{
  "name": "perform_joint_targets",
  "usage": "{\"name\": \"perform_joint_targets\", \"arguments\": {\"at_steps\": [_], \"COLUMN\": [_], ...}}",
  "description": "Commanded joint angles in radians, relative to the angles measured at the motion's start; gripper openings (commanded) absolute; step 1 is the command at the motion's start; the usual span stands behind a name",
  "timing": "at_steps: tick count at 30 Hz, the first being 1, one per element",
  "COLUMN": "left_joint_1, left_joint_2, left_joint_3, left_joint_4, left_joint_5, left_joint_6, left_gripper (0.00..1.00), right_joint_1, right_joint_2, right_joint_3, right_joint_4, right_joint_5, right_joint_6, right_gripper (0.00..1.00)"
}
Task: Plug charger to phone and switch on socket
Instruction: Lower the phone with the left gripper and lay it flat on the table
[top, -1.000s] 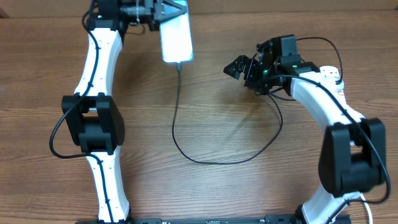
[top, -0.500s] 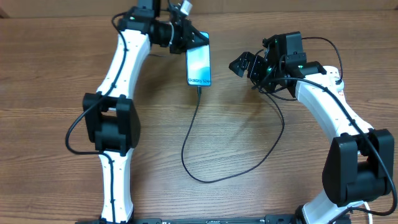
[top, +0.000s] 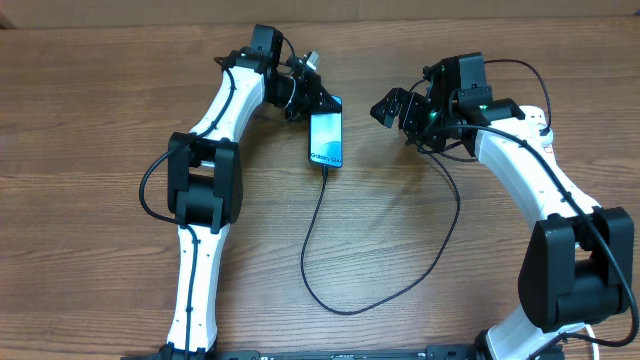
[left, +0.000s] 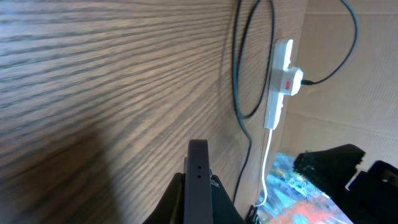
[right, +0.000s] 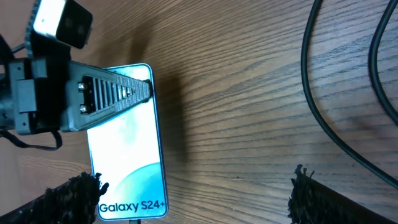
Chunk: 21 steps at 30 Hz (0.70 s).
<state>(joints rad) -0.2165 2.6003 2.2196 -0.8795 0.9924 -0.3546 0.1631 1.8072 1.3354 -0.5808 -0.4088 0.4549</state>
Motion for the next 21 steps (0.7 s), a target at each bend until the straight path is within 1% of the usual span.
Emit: {"name": "perform_joint_targets", "arguments": {"at_steps": [1,4,11,15,18,21], "left_joint_1": [-0.008,-0.012,-0.047,-0.063,-0.069,-0.072], "left_joint_2": [0.025,0.031,0.031,0.031,0.031,0.031], "left_joint_3": [0.006,0.002,0.0,0.0,0.0,0.0], "left_joint_4": [-0.007,-0.006,-0.001,0.01,0.029,0.044], "left_joint_5": [0.028,0.003,-0.136,-0.192,-0.202,-0.238], "left_joint_6": [0.026,0.026,0.024,-0.006,-0.013,-0.043], "left_gripper": [0.04,0.04,0.04,0.04,0.04,0.04], "right_joint_1": [-0.002,-0.002,-0.002,-0.002,-0.002,-0.002], "right_joint_2": [-0.032,-0.032,-0.032,-0.032,-0.032,-0.032], "right_joint_3": [0.009,0.009,0.009,0.009,0.009,0.009], "right_joint_4": [0.0,-0.001,-0.003,-0.013,-0.025,-0.037], "right_joint_5": [0.017,0.023,0.023,0.023,0.024,0.027], "right_joint_6": [-0.012,-0.012,-0.012,-0.012,-0.016,-0.019], "right_gripper": [1.0,1.0,1.0,1.0,1.0,1.0]}}
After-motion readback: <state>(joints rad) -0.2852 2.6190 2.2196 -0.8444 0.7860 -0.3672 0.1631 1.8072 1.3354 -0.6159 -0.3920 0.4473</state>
